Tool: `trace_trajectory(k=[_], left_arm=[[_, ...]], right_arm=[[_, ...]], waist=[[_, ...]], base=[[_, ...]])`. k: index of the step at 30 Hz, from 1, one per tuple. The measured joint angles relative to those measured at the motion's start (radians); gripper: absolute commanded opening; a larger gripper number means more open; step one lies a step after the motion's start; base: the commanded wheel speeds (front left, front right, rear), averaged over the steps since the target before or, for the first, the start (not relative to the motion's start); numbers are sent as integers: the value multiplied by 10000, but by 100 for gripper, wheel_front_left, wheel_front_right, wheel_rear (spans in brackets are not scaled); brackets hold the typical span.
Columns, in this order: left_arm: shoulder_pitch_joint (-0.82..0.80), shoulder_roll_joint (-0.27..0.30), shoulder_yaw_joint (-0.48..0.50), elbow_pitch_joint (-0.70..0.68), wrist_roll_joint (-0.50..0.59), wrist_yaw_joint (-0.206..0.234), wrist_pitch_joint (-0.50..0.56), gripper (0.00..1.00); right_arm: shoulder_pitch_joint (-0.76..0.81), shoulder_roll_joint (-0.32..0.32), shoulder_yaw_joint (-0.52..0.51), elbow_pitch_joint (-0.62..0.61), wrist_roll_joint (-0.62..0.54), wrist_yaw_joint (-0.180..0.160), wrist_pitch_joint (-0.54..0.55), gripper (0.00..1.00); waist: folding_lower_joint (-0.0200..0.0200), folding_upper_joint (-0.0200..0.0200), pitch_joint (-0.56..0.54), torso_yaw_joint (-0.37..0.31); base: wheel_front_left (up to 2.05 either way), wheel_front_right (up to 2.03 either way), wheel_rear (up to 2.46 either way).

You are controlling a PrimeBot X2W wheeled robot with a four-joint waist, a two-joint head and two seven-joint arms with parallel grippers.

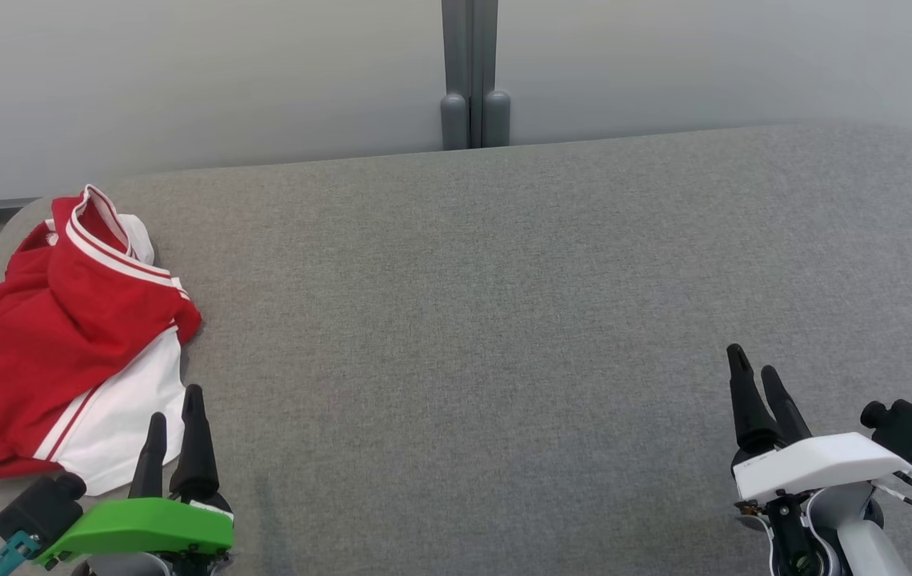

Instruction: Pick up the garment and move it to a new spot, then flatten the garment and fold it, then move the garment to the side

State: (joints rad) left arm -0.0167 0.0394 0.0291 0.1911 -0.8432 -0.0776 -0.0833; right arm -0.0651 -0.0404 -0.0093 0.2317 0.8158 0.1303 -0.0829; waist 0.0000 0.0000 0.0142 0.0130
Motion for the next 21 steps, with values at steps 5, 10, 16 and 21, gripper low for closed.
trace_trajectory(k=[5,10,16,21], left_arm=[[75,4,-58,-65,755,0,-167,100],[103,6,-134,-81,1390,0,-311,100],[120,13,-205,-123,2167,0,-491,100],[121,21,-238,-127,2665,0,-604,100]], right_arm=[[0,-8,54,-6,-702,0,-159,100],[1,-13,96,-6,-1300,0,-299,100],[0,-15,159,-8,-2046,0,-477,100],[-5,-23,199,-6,-2589,0,-600,100]], waist=[[0,0,-29,6],[0,0,-49,28],[0,0,-26,67],[0,0,1,92]], base=[[0,0,0],[0,0,0],[0,0,0],[0,0,0]])
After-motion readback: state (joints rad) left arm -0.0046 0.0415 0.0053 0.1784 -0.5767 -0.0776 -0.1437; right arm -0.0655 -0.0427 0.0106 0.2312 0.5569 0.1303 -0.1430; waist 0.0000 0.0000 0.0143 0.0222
